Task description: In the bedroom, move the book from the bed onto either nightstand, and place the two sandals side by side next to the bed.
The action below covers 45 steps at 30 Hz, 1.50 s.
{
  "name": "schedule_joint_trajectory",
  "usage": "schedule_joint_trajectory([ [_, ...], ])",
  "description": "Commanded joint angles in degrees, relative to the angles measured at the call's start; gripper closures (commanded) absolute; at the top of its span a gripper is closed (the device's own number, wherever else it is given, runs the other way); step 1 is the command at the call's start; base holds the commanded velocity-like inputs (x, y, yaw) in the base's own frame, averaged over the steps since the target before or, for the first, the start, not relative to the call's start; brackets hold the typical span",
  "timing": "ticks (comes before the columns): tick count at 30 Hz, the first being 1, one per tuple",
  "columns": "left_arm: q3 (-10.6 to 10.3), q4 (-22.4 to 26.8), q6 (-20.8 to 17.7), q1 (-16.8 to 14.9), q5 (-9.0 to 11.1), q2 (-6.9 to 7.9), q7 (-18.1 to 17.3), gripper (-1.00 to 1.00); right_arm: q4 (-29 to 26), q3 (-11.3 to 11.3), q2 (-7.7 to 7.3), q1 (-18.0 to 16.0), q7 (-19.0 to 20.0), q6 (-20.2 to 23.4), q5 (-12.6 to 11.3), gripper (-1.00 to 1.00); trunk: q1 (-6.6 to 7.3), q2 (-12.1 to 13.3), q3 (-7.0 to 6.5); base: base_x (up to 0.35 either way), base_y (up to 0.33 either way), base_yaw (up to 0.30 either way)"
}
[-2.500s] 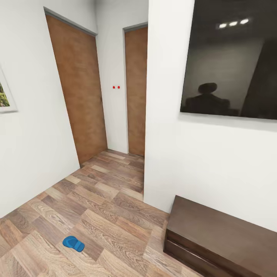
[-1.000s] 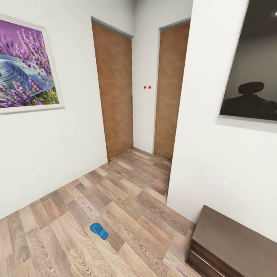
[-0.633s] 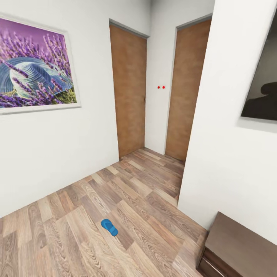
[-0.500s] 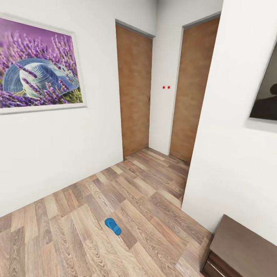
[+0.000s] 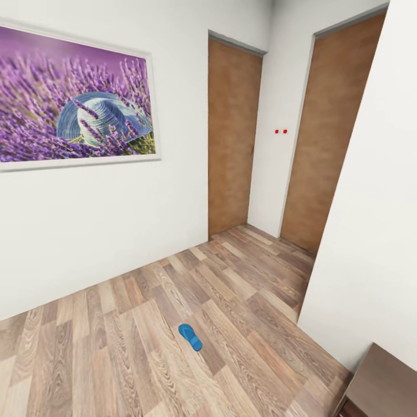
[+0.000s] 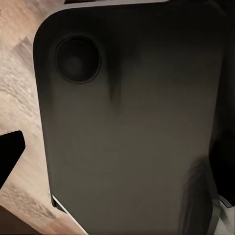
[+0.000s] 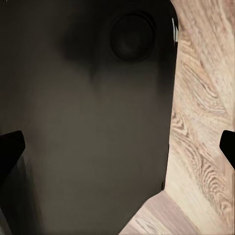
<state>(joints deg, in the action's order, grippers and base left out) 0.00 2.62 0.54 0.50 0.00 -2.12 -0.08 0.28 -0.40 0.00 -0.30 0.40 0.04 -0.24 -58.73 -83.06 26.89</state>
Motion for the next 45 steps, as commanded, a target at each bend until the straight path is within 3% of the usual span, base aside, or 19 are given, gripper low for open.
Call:
schedule_joint_trajectory([
  [1,0.0,0.1,0.06,0.03,0.0,0.0,-0.01,-1.0,0.01,-0.04,0.0,-0.04,0.04,0.0,-0.03,-1.0,0.0,-0.02,0.04,0.0,0.0,0.293],
  [32,0.09,0.1,0.09,0.03,0.0,0.01,-0.01,-1.0,-0.01,-0.04,-0.12,-0.03,0.04,0.04,0.36,-1.0,0.0,-0.02,0.04,0.0,0.0,0.294],
  [45,0.09,0.1,1.91,0.03,0.0,0.09,-0.01,-1.0,-0.01,-0.09,-0.18,-0.05,-0.2,0.05,0.41,-1.0,0.0,-0.02,0.04,0.0,0.0,0.294],
])
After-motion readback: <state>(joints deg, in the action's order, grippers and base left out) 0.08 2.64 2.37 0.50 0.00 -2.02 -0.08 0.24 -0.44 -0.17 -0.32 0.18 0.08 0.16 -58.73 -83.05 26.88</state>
